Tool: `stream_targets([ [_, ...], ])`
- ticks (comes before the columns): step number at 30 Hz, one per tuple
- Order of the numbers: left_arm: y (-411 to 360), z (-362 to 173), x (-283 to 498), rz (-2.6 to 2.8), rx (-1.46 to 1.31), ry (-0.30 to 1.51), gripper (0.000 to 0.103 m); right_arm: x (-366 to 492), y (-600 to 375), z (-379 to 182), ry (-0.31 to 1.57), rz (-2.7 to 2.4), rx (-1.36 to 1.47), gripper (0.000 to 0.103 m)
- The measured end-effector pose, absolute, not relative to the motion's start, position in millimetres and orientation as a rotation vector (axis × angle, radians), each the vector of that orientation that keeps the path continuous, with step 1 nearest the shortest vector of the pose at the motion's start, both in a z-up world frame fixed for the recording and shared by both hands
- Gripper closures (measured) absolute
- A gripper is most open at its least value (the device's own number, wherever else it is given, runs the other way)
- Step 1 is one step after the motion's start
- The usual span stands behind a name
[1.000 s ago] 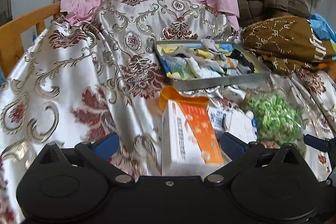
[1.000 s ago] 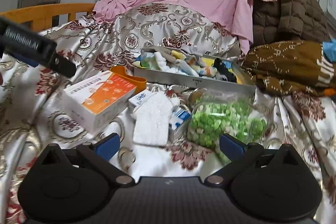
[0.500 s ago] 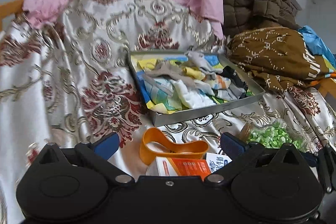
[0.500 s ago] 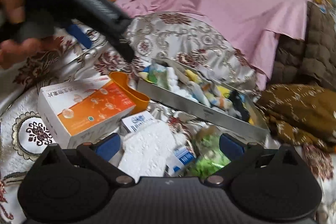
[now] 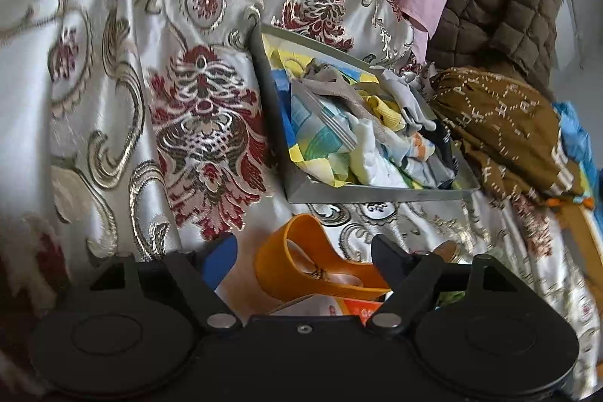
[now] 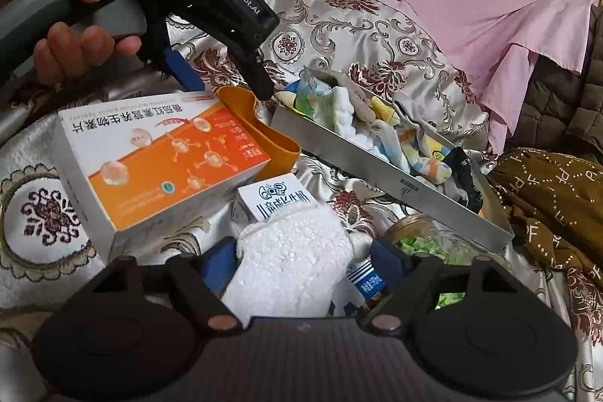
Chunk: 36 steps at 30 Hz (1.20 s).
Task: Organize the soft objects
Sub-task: 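Grasp the orange rubber strap with the left gripper while the right grasps the white fuzzy sock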
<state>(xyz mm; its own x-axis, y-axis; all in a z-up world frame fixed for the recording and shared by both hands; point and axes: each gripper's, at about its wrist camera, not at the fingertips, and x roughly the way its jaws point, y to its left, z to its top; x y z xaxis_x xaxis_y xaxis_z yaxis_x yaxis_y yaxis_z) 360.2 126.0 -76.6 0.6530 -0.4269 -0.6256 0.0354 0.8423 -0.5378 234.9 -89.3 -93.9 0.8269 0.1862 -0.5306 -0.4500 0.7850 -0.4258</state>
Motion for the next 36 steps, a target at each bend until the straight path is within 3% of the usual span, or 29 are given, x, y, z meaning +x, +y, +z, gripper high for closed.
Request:
stream_targets([
  [6,129.9,-85.7,369.2,-0.27,-0.616,0.831,0.024,235.8,-89.7,-96.9,0.483,0.363,-0.548,0.032],
  [8,127.7,-85.7,369.4,-0.262,-0.607,0.83,0.029,235.2,-90.7,-96.1,0.483,0.363,-0.532,0.032],
  [12,127.2,-86.5,369.6,-0.239,-0.595,0.851,0.057,235.1,-91.9,-94.2,0.48,0.367,-0.51,0.033],
  [16,128.1,-88.8,368.9,-0.218,-0.6,0.858,0.067,235.6,-93.2,-93.2,0.48,0.376,-0.495,0.034],
  [20,126.2,-86.9,367.0,-0.219,-0.589,0.85,0.07,236.1,-94.7,-90.8,0.478,0.383,-0.472,0.039],
  [33,120.2,-74.7,355.2,-0.195,-0.553,0.77,0.077,236.6,-98.2,-86.7,0.481,0.393,-0.415,0.041],
  [36,117.4,-68.1,349.7,-0.195,-0.542,0.745,0.079,234.1,-97.6,-83.7,0.47,0.4,-0.42,0.052],
])
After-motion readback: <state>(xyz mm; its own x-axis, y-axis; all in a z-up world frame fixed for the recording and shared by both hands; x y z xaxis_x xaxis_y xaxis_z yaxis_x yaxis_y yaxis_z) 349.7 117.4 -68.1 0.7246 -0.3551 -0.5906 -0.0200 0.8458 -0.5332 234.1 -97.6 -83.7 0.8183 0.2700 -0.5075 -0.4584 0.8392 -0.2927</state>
